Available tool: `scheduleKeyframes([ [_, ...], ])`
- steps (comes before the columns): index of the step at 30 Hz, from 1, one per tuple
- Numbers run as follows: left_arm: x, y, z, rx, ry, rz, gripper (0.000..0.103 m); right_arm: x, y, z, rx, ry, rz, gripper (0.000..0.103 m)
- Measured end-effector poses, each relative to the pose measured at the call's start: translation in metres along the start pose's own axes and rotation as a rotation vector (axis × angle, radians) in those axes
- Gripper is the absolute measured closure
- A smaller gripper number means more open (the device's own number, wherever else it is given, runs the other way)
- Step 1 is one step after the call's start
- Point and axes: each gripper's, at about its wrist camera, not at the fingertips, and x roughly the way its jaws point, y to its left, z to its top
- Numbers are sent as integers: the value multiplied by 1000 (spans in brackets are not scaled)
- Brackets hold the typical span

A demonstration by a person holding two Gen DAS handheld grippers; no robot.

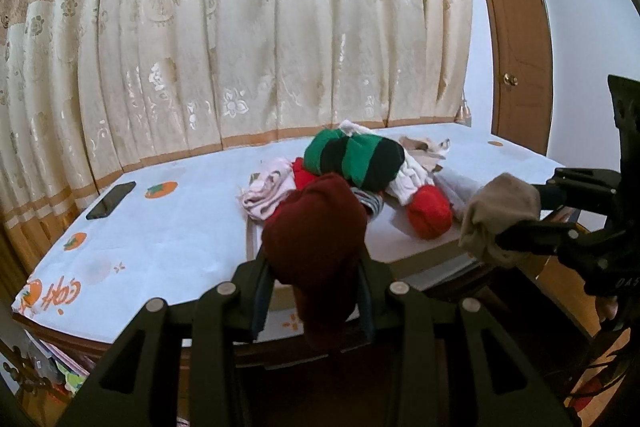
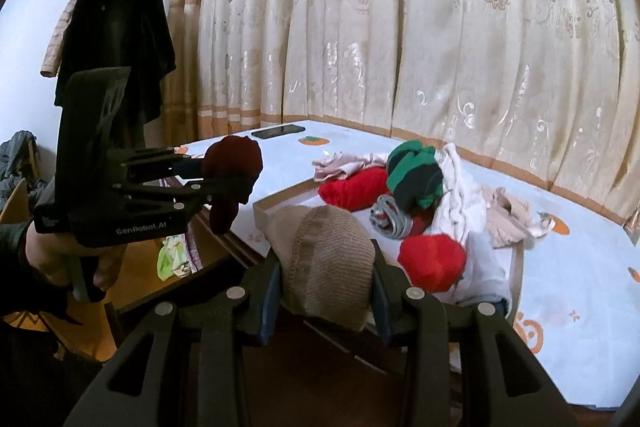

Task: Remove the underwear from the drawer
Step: 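Lower the beige cloth and dark red garment into the tray with both grippers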

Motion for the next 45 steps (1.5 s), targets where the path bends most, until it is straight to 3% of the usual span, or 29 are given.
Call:
scheduleKeyframes([
  [31,30,10,42,13,-77,65,68,22,-31,42,59,-63,-65,62],
  [45,56,17,53,13,-26,69,68,43,-43,59,92,-53,-83,62],
])
